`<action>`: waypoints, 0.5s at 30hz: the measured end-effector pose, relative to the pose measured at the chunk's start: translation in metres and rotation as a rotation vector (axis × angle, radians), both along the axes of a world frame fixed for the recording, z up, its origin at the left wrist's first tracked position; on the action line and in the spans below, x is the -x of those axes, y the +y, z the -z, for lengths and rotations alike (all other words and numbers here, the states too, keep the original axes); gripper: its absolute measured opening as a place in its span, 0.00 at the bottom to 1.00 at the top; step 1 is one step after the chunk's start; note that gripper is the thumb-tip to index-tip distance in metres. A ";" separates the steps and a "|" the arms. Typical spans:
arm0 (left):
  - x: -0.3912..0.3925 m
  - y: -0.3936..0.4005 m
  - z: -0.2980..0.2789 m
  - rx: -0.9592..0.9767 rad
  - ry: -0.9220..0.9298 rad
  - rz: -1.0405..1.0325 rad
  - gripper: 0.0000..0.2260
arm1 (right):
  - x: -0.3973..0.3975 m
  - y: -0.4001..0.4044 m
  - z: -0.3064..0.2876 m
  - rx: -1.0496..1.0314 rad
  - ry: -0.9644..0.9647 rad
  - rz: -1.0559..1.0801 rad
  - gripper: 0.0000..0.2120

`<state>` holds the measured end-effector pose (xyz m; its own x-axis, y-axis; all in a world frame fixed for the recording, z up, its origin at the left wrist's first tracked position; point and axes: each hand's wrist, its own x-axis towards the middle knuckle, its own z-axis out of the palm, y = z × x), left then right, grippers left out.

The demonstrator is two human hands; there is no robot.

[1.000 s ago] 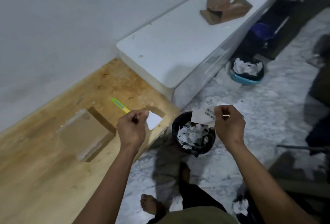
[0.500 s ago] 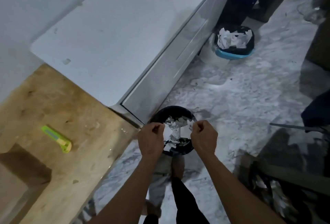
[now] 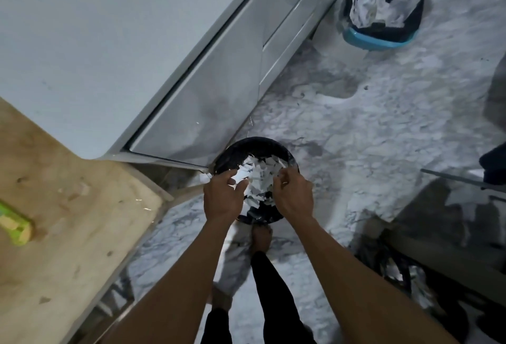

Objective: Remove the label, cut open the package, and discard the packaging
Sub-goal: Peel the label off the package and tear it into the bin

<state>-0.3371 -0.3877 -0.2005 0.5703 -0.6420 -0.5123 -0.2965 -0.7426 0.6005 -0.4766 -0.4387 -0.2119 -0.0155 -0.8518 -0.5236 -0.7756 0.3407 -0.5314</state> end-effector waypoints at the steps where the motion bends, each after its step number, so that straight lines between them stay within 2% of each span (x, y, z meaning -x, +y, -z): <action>1: -0.001 0.001 -0.001 -0.005 0.010 -0.005 0.17 | 0.002 0.000 -0.001 -0.003 0.000 0.002 0.13; 8: -0.008 0.014 -0.062 0.061 0.010 -0.074 0.12 | 0.002 0.000 -0.054 0.030 -0.085 -0.017 0.15; 12: -0.011 0.028 -0.112 0.129 0.007 -0.118 0.13 | -0.003 0.003 -0.098 0.028 -0.133 -0.004 0.17; 15: -0.016 0.048 -0.154 0.189 -0.008 -0.134 0.11 | -0.009 0.016 -0.138 0.078 -0.202 -0.019 0.14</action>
<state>-0.3211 -0.3395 -0.0465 0.6606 -0.6444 -0.3852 -0.2079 -0.6501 0.7308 -0.4674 -0.4226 -0.0739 0.0992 -0.8892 -0.4467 -0.6568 0.2787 -0.7006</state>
